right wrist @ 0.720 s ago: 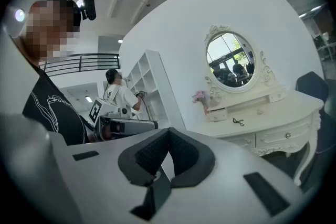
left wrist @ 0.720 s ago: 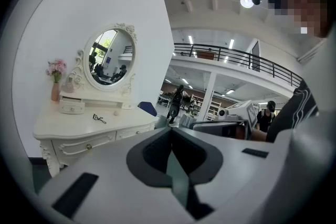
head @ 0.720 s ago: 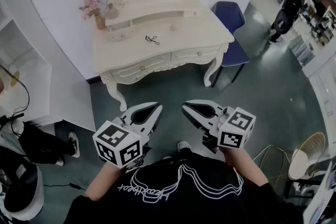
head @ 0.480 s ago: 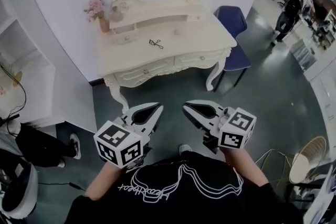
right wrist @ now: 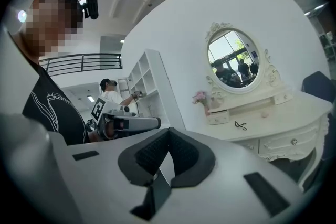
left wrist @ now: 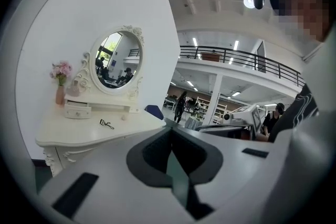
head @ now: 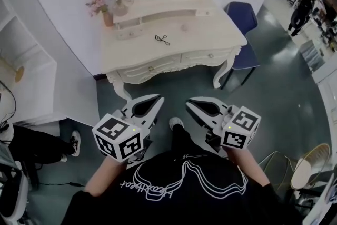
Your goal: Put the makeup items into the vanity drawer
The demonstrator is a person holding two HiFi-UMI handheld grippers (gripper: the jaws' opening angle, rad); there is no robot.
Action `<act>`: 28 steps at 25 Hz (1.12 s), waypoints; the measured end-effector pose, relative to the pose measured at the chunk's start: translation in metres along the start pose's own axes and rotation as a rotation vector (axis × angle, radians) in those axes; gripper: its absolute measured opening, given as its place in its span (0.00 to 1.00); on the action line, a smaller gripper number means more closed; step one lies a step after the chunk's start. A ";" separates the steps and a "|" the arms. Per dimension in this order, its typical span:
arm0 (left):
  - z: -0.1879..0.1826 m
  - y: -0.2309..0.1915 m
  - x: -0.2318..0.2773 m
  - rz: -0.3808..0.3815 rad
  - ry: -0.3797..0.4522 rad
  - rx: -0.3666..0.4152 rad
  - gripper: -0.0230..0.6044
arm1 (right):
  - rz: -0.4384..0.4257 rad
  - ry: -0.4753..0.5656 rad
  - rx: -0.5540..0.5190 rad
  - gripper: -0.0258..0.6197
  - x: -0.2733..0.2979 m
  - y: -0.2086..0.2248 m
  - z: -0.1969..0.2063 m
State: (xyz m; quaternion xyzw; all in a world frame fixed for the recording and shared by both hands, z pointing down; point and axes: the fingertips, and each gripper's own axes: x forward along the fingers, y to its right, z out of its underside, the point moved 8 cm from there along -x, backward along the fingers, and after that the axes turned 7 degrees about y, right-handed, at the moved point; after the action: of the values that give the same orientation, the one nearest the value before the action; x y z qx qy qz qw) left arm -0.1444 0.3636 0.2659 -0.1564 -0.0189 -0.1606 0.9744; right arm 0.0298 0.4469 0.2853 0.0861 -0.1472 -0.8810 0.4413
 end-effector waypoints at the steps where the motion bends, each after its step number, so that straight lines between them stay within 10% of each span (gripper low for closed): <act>1: 0.000 -0.005 0.004 -0.004 -0.002 0.000 0.04 | -0.005 0.006 0.004 0.05 0.004 0.007 -0.001; 28: -0.051 -0.230 0.213 -0.193 -0.140 -0.122 0.04 | -0.116 -0.074 0.140 0.05 0.174 0.312 -0.069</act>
State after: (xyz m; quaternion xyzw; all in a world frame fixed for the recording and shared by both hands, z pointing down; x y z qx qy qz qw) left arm -0.0166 0.0760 0.3049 -0.2236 -0.0919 -0.2434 0.9393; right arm 0.1802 0.1175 0.3214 0.0925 -0.2193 -0.8952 0.3768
